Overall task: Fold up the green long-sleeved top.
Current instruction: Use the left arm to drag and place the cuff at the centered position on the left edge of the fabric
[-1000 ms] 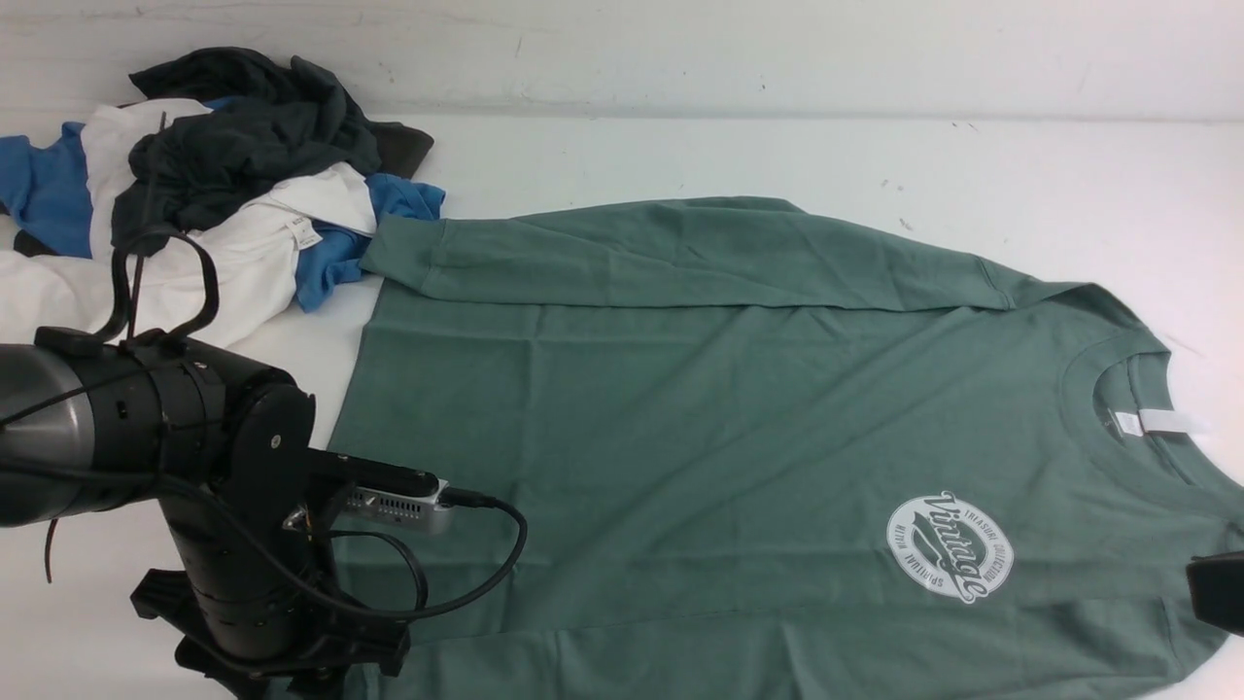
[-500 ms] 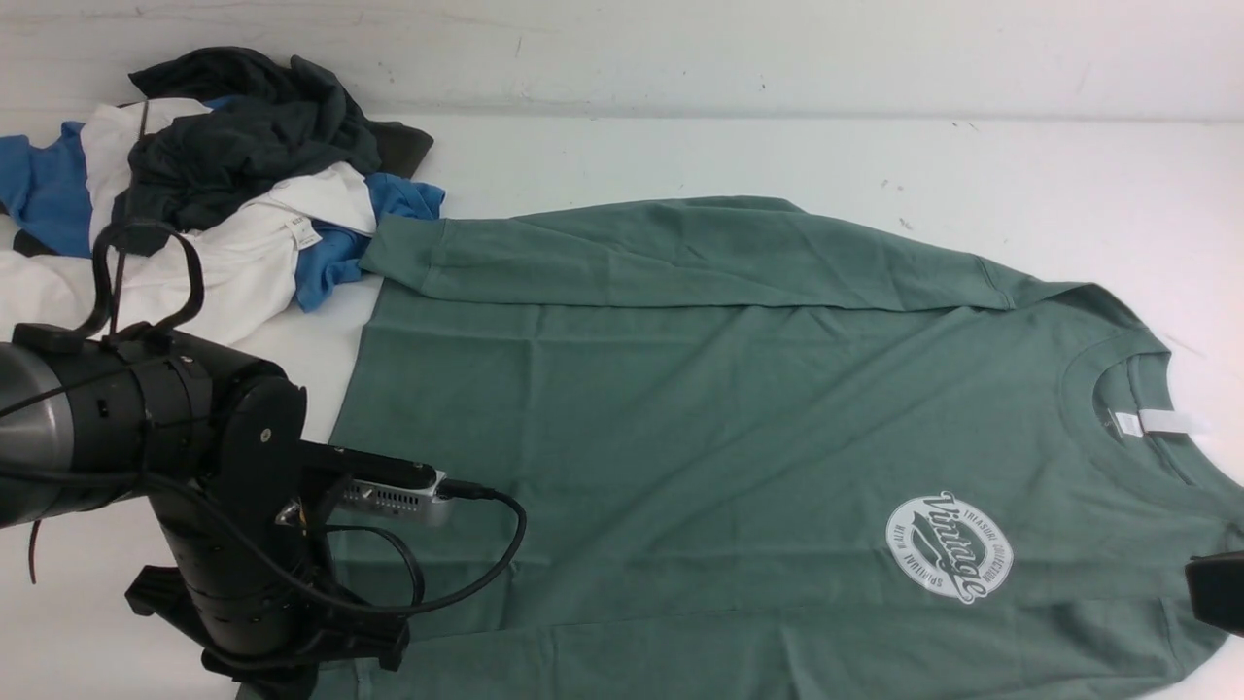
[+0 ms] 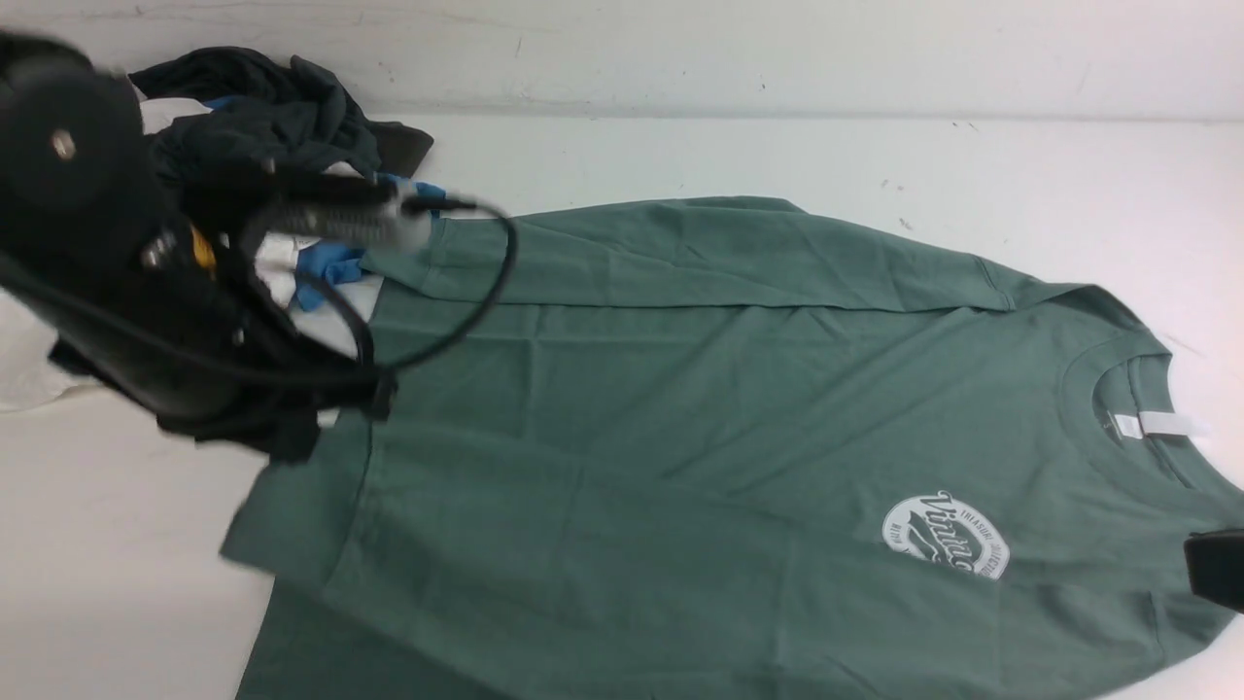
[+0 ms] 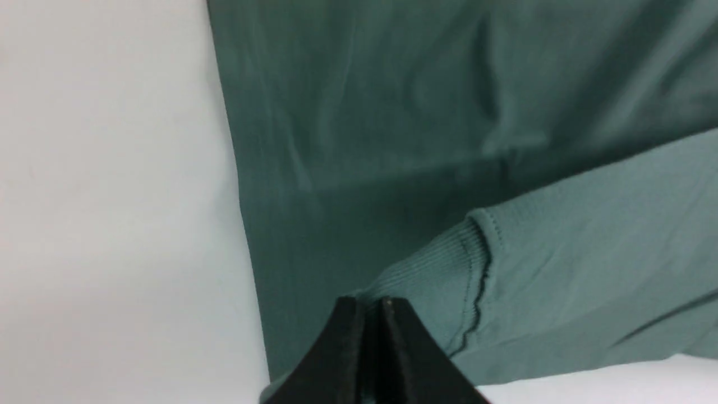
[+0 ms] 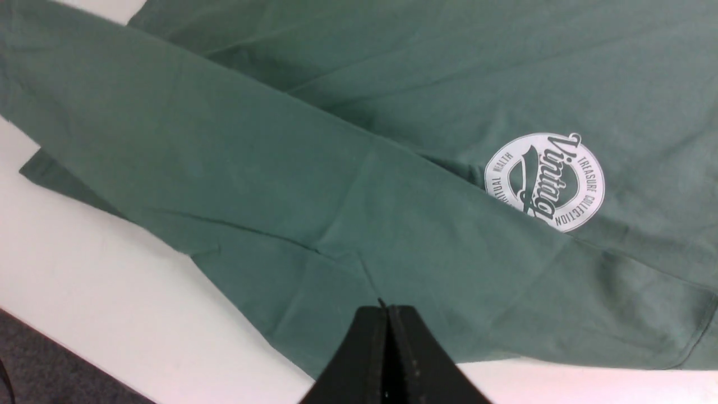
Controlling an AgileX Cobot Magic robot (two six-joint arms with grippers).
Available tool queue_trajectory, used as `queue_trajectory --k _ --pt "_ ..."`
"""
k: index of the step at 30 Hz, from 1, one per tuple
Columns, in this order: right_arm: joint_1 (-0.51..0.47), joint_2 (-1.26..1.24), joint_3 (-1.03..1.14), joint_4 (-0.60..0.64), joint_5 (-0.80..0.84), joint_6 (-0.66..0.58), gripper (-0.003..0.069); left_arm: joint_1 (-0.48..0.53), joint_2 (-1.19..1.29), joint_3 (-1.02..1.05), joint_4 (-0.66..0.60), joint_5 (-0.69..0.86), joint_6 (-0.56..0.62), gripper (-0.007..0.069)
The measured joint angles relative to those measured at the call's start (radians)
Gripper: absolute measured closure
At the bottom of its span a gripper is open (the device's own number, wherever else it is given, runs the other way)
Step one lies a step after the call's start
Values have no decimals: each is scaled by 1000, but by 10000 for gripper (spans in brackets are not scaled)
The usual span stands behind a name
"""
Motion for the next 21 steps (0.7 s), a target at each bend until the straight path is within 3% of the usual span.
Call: queue_trajectory --k 9,21 --pt "0 0 0 1 -37 0 673 0 190 -399 163 63 10 615" --pt "0 0 0 1 -36 8 673 0 514 -457 298 34 -27 616"
